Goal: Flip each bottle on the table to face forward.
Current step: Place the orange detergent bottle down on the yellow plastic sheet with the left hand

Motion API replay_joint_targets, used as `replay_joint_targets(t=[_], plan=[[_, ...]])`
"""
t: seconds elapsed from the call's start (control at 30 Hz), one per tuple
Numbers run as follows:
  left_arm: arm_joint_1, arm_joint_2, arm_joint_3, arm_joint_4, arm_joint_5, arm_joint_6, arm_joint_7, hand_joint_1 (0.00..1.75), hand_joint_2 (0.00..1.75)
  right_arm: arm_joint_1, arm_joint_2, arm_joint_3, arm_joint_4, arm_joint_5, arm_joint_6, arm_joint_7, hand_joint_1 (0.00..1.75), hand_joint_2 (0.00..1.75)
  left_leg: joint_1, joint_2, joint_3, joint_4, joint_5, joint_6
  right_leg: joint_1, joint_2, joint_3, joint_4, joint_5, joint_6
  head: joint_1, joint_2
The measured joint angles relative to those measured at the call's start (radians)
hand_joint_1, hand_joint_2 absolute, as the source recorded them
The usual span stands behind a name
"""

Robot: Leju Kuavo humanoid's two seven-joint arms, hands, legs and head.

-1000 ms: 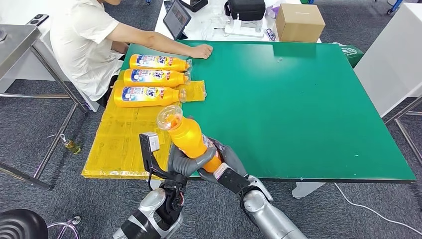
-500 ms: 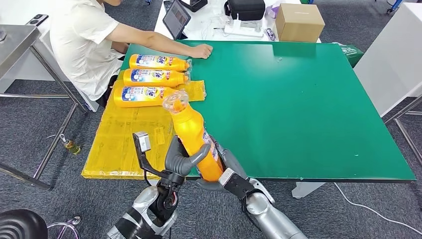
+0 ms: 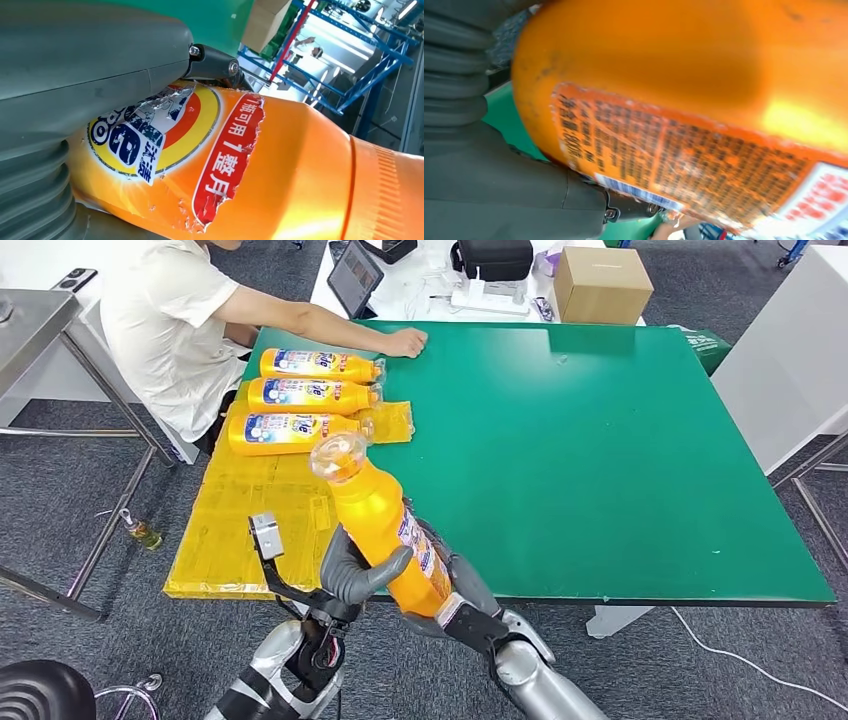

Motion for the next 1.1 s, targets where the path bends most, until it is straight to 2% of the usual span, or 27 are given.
replay_joint_targets(t=[0.1, 0.23, 0.3, 0.4, 0.5, 0.6, 0.67, 0.8, 0.97, 1.1], plan=[[0.005, 0.004, 0.016, -0.006, -0.125, 0.137, -0.012, 1.75, 1.75, 0.038, 0.003, -0.03, -0.016, 0.004, -0.115, 0.004, 0.0, 0.0, 0.0, 0.0, 0.0, 0.0, 0.0, 0.0, 0.0, 0.0, 0.0, 0.0, 0.0, 0.0, 0.0, 0.0], [0.006, 0.025, 0.057, -0.004, -0.328, 0.381, -0.056, 1.75, 1.75, 0.111, -0.002, -0.095, -0.083, 0.031, -0.348, 0.005, 0.0, 0.0, 0.0, 0.0, -0.001, 0.0, 0.0, 0.0, 0.0, 0.0, 0.0, 0.0, 0.0, 0.0, 0.0, 0.0], [0.006, 0.034, 0.074, -0.003, -0.4, 0.464, -0.077, 1.75, 1.75, 0.14, -0.004, -0.128, -0.118, 0.052, -0.44, 0.005, 0.0, 0.0, 0.0, 0.0, -0.001, 0.0, 0.0, 0.0, 0.0, 0.0, 0.0, 0.0, 0.0, 0.0, 0.0, 0.0], [0.009, 0.047, 0.102, -0.003, -0.487, 0.553, -0.092, 1.75, 1.75, 0.185, 0.004, -0.202, -0.194, 0.113, -0.516, 0.005, 0.0, 0.0, 0.0, 0.0, -0.001, 0.0, 0.0, 0.0, 0.0, 0.0, 0.0, 0.0, 0.0, 0.0, 0.0, 0.0], [0.012, 0.057, 0.123, -0.003, -0.523, 0.59, -0.096, 1.75, 1.75, 0.216, 0.02, -0.284, -0.258, 0.146, -0.537, 0.005, 0.0, 0.0, 0.0, 0.0, -0.001, 0.0, 0.0, 0.0, 0.0, 0.0, -0.001, 0.0, 0.0, 0.0, 0.0, 0.0], [0.013, 0.063, 0.13, -0.003, -0.544, 0.61, -0.099, 1.75, 1.75, 0.234, 0.029, -0.327, -0.295, 0.166, -0.541, 0.006, 0.0, 0.0, 0.0, 0.0, -0.001, 0.0, 0.0, 0.0, 0.0, 0.0, -0.001, 0.0, 0.0, 0.0, 0.0, 0.0], [0.013, 0.065, 0.139, 0.0, -0.608, 0.669, -0.102, 1.75, 1.75, 0.253, 0.048, -0.364, -0.336, 0.212, -0.542, 0.006, 0.0, 0.0, 0.0, 0.0, -0.001, 0.0, 0.0, 0.0, 0.0, 0.0, -0.001, 0.0, 0.0, 0.0, 0.0, 0.0], [-0.01, 0.067, 0.198, 0.042, -0.893, 0.8, -0.081, 1.75, 1.75, 0.279, 0.104, -0.489, -0.465, 0.26, -0.543, 0.006, 0.0, 0.0, 0.0, 0.0, -0.001, 0.0, 0.0, 0.0, 0.0, 0.0, -0.001, 0.0, 0.0, 0.0, 0.0, 0.0], [-0.071, 0.051, 0.341, 0.142, -1.242, 0.816, -0.02, 1.75, 1.75, 0.281, 0.131, -0.548, -0.524, 0.255, -0.545, 0.006, 0.0, 0.0, 0.0, 0.001, -0.001, 0.0, 0.0, 0.0, 0.0, 0.0, -0.001, 0.0, 0.001, 0.0, 0.0, 0.0], [-0.168, 0.054, 0.407, 0.309, -1.448, 0.793, 0.106, 1.75, 1.75, 0.269, 0.136, -0.541, -0.518, 0.239, -0.545, 0.006, 0.0, 0.0, 0.0, 0.0, -0.001, 0.0, 0.001, 0.0, 0.0, 0.0, -0.001, 0.0, 0.001, 0.0, 0.0, 0.0]])
